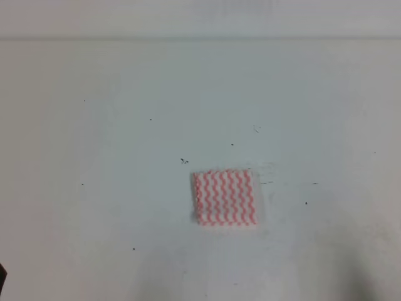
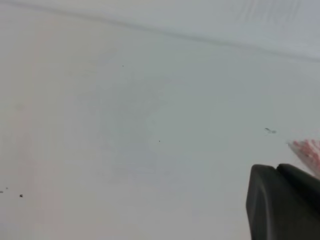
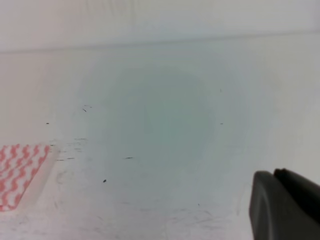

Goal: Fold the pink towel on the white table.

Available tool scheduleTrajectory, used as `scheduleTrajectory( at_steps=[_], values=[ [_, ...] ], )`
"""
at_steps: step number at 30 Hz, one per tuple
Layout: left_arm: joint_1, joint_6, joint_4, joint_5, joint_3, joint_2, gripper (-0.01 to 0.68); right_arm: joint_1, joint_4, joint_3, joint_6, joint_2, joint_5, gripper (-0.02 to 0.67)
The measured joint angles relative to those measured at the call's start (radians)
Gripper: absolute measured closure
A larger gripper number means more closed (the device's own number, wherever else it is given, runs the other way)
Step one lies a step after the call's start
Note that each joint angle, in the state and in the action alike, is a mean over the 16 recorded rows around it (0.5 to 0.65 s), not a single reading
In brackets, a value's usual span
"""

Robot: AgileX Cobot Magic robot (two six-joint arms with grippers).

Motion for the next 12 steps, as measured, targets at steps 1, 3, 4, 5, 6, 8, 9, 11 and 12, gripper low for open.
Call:
scheduleTrajectory(
  at_steps=[1,3,4,5,6,8,9,11,12],
  values=[
    [0.004,-0.03,0.03,0.018,0.0,-0.004,0.679,0.0,0.0,0.001,0.0,-0.001,-0.001,0.667],
    [0.008,-0.067,0.07,0.045,0.0,-0.007,0.679,0.0,0.0,0.001,0.0,-0.001,-0.001,0.667],
    [0.009,-0.075,0.082,0.053,0.0,-0.007,0.679,0.0,0.0,0.001,0.0,-0.001,-0.001,0.667],
    [0.01,-0.079,0.089,0.059,0.0,-0.007,0.679,0.0,0.0,0.001,0.0,-0.001,-0.001,0.667],
    [0.01,-0.08,0.093,0.062,0.0,-0.007,0.679,0.0,0.0,0.003,0.0,-0.001,-0.002,0.667],
    [0.01,-0.079,0.099,0.066,0.001,-0.007,0.679,0.0,0.0,0.003,0.0,-0.001,-0.002,0.667],
    [0.01,-0.079,0.101,0.067,0.001,-0.007,0.679,0.0,0.0,0.003,0.0,-0.001,-0.002,0.667],
    [0.01,-0.078,0.104,0.068,0.002,-0.008,0.679,0.0,0.0,0.003,0.0,-0.001,-0.002,0.667],
    [0.01,-0.078,0.103,0.068,0.0,-0.007,0.679,0.0,0.0,0.003,0.0,-0.001,-0.002,0.667]
  ],
)
